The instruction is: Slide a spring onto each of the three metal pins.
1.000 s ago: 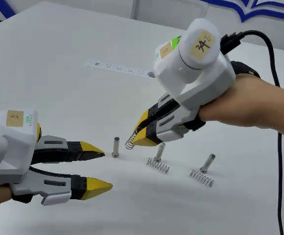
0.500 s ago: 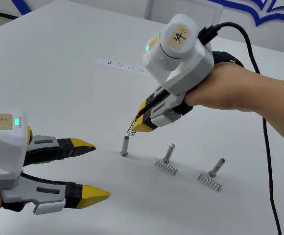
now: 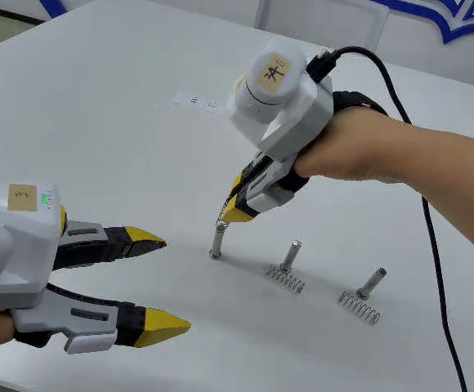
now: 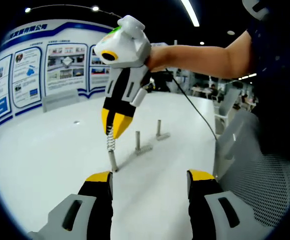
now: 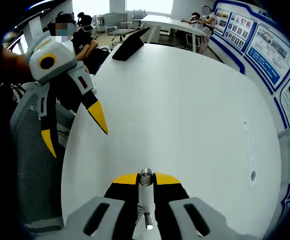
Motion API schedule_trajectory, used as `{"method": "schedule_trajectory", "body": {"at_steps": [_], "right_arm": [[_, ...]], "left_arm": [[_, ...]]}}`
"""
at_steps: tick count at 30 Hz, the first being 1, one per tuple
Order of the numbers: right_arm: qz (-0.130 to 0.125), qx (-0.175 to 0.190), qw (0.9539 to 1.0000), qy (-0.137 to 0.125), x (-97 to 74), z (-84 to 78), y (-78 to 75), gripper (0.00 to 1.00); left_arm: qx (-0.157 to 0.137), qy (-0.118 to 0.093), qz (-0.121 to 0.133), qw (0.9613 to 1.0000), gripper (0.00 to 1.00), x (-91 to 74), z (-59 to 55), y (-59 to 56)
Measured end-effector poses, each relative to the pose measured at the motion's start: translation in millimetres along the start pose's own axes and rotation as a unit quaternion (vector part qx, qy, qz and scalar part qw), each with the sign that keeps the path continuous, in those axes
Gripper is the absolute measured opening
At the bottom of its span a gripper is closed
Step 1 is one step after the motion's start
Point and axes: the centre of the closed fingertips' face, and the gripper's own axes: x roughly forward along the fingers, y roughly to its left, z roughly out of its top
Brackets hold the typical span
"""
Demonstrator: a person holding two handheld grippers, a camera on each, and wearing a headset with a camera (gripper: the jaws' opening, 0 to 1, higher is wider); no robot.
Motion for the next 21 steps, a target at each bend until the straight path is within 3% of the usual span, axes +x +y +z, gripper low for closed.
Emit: {"method": "schedule_trajectory", "body": {"at_steps": [21], "right_arm": [[0.014,0.010,0.9991,0.039,33.4,-12.6,2.0,0.12]], "left_arm": [[-0.005,0.003,0.000,1.0000,0.60,0.1,-2.6,4.3]]}}
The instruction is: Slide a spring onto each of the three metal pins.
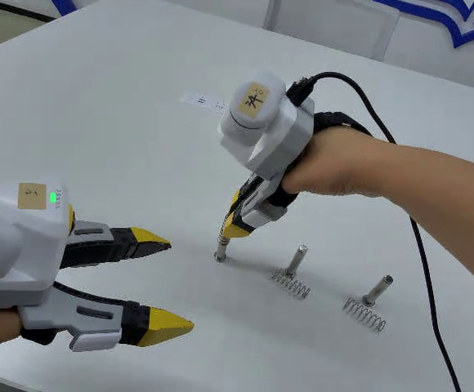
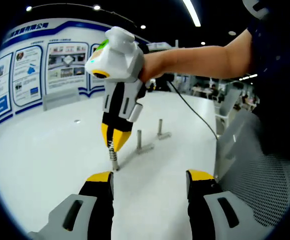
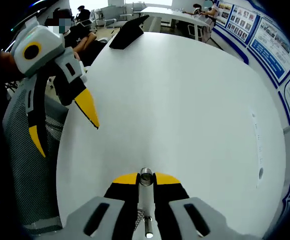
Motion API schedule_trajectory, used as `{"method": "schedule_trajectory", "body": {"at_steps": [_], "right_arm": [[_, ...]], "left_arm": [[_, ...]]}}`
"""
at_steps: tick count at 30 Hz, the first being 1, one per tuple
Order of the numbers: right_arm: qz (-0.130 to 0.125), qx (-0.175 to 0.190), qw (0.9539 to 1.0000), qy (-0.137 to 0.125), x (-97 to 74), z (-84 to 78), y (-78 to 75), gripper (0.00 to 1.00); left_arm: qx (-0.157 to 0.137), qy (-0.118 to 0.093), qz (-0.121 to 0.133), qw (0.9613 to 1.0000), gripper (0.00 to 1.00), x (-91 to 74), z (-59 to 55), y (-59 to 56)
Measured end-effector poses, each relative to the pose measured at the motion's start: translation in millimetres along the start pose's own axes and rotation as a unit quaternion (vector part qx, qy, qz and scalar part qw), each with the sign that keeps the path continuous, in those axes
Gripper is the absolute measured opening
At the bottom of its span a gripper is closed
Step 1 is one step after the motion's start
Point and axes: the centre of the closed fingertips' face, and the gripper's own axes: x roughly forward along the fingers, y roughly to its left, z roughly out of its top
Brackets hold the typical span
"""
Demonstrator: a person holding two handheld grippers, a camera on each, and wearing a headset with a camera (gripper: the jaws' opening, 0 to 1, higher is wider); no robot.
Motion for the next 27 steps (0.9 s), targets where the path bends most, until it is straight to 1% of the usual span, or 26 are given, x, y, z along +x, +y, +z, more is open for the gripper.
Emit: {"method": "schedule_trajectory", "body": {"at_steps": [7,14,21,24,27], "right_arm": [[0.001,0.009,0.9998,0.014,15.3,-8.2,1.7,0.12],[0.000,0.011,0.9997,0.021,24.7,-14.4,2.2,0.12],[-0.002,0.015,0.9998,0.012,24.6,-14.7,1.9,0.15],[-0.006,0.017,0.9998,0.009,20.4,-16.6,1.1,0.16],[-0.011,0.024,0.9996,-0.001,15.6,-17.4,-1.3,0.16]], "left_arm": [[0.000,0.003,-0.002,1.0000,0.59,1.1,-2.0,0.1],[0.000,0.005,-0.002,1.0000,0.59,1.9,-2.2,0.4],[0.000,0.004,-0.002,1.0000,0.59,2.7,-1.9,-0.2],[0.000,0.004,-0.003,1.0000,0.59,3.3,-1.8,-1.1],[0.001,0.004,-0.004,1.0000,0.59,4.4,-1.0,-1.4]]}}
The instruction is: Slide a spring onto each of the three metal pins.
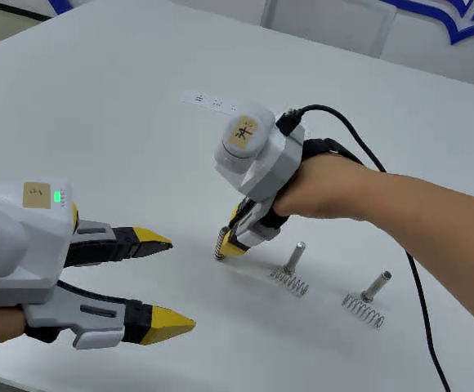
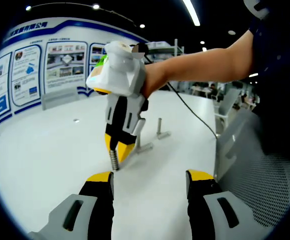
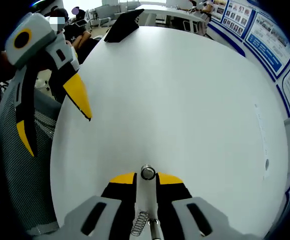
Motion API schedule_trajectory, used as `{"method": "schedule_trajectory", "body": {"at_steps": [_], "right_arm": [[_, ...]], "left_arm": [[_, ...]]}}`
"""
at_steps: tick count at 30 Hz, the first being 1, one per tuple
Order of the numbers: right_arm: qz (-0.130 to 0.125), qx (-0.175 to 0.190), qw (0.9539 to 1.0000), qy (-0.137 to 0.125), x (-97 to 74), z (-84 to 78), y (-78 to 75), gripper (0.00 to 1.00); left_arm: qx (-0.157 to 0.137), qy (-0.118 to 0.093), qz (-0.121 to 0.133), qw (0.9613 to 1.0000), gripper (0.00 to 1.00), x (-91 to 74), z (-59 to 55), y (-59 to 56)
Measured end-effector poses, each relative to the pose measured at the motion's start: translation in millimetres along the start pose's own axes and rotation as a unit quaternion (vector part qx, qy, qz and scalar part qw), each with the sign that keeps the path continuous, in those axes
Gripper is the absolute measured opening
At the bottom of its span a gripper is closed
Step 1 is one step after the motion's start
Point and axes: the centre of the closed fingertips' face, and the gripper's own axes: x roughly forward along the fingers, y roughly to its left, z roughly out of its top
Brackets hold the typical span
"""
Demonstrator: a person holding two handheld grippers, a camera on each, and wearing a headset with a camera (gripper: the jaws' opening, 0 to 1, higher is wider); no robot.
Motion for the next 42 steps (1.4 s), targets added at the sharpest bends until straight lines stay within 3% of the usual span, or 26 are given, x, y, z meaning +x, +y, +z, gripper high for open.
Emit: {"method": "schedule_trajectory", "body": {"at_steps": [9,17,24,31,42], "right_arm": [[-0.021,0.024,0.9991,-0.028,-24.9,-10.1,0.4,0.17],[-0.026,0.049,0.9971,-0.051,-40.4,-23.4,12.0,0.17],[-0.031,0.065,0.9958,-0.056,-47.5,-39.5,22.3,0.17],[-0.031,0.090,0.9942,-0.048,-47.0,-67.7,32.2,0.17],[-0.041,0.123,0.9910,-0.034,-41.7,-99.2,28.0,0.17]], "left_arm": [[0.002,-0.002,-0.005,1.0000,0.59,4.4,3.0,-0.5],[0.003,-0.002,-0.012,0.9999,0.59,8.3,4.0,-1.6],[0.004,0.001,-0.015,0.9999,0.59,9.5,3.9,-2.0],[0.006,0.001,-0.021,0.9998,0.59,12.8,6.0,-3.3],[0.007,0.003,-0.028,0.9996,0.59,15.5,7.2,-6.2]]}}
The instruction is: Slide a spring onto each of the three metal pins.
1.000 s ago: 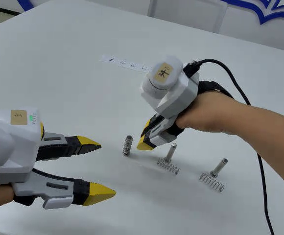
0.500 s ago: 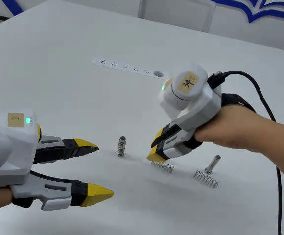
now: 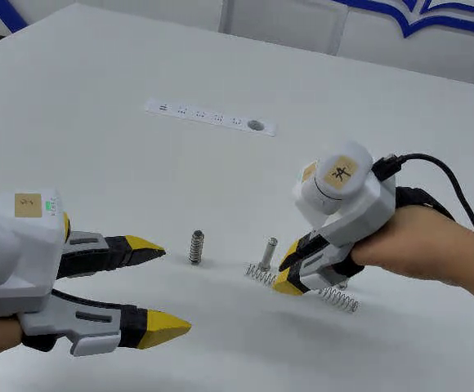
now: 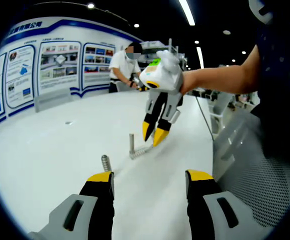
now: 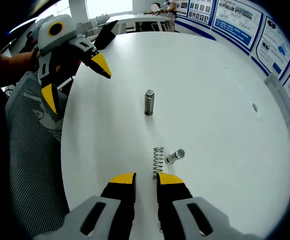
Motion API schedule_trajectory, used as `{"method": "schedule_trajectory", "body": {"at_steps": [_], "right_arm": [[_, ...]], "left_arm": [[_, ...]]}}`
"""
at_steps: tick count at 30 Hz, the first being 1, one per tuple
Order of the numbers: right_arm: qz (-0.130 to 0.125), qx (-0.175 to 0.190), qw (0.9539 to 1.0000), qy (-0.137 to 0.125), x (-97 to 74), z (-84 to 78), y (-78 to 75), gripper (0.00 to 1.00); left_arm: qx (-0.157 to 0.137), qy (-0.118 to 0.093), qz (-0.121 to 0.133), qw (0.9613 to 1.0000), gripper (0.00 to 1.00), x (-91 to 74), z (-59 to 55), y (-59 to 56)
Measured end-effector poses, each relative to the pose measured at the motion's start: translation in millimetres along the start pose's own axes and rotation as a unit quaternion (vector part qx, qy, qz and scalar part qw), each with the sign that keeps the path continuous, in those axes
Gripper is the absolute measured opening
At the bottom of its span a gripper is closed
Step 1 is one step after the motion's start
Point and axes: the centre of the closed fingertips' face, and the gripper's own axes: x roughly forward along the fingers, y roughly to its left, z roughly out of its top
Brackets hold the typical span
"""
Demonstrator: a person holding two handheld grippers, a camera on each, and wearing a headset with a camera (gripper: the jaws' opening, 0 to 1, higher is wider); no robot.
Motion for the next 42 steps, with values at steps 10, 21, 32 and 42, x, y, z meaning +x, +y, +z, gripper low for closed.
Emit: {"method": "schedule_trajectory", "body": {"at_steps": [10,21,32,42], "right_arm": [[0.000,0.013,0.9999,0.009,16.0,-11.5,-9.1,0.17],[0.004,0.002,0.9998,0.020,27.4,-11.6,-13.0,0.15],[0.006,-0.017,0.9994,0.031,31.7,-14.5,-10.7,0.12],[0.012,-0.023,0.9993,0.026,23.1,-14.3,0.9,0.11]], "left_arm": [[-0.002,0.004,-0.001,1.0000,0.58,-0.7,-2.0,-0.5],[-0.003,0.008,-0.005,1.0000,0.57,1.8,-3.1,-0.8],[-0.004,0.010,-0.008,0.9999,0.57,3.5,-4.3,-3.0],[0.002,0.018,-0.019,0.9997,0.55,8.2,-5.8,-6.1]]}}
